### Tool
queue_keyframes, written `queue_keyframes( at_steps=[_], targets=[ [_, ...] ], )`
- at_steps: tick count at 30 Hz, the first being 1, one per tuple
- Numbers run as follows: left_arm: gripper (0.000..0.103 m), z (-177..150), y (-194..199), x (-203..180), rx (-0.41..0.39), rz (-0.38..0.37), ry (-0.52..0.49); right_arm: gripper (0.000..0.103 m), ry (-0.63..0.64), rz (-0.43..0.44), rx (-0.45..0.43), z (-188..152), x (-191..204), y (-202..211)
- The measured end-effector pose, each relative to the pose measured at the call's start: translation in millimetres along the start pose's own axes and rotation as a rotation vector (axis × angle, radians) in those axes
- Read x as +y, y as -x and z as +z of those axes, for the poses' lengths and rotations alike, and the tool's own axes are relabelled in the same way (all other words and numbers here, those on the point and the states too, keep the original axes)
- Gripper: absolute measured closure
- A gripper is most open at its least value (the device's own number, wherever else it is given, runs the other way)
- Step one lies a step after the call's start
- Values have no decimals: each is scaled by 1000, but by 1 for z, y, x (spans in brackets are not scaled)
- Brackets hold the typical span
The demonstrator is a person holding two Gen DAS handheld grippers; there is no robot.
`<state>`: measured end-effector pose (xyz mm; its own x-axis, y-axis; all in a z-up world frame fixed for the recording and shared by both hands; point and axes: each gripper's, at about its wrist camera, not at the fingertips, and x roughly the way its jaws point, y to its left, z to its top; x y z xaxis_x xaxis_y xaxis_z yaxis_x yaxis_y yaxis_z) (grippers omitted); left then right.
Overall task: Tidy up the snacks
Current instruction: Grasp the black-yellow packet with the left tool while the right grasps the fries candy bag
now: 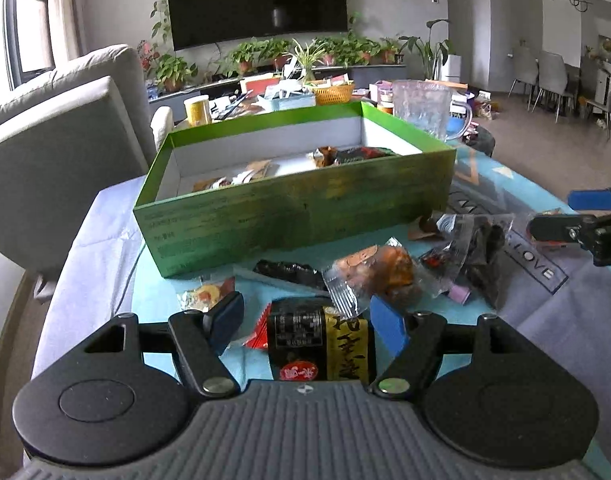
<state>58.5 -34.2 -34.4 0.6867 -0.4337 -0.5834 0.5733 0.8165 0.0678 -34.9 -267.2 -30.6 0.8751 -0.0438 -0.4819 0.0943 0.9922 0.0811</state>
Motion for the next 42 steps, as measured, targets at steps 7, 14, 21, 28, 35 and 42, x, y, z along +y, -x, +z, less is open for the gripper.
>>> queue_keyframes(
  at_steps=[7,14,21,28,35,42],
  targets=[
    [36,-4,-3,-2,-1,-13,-4,44,-22,-53,49,-12,-8,-7],
    [39,-4,-4,-3,2,-22,39,44,-111,-80,100,-15,-18,-22],
    [58,-6,-2,-4,-10,-25,66,44,-118,-121,130,-14,-15,-27],
    [72,-5,9,-2,-41,-2,65,45,-77,-149,129,-13,-10,-24],
    [28,-9,13,-20,-18,86,-25,44,-106,-117,136,-12,-13,-20],
    [28,-13,1,-32,27,67,-65,44,-104,-109,136,-13,-11,-21]
  ],
)
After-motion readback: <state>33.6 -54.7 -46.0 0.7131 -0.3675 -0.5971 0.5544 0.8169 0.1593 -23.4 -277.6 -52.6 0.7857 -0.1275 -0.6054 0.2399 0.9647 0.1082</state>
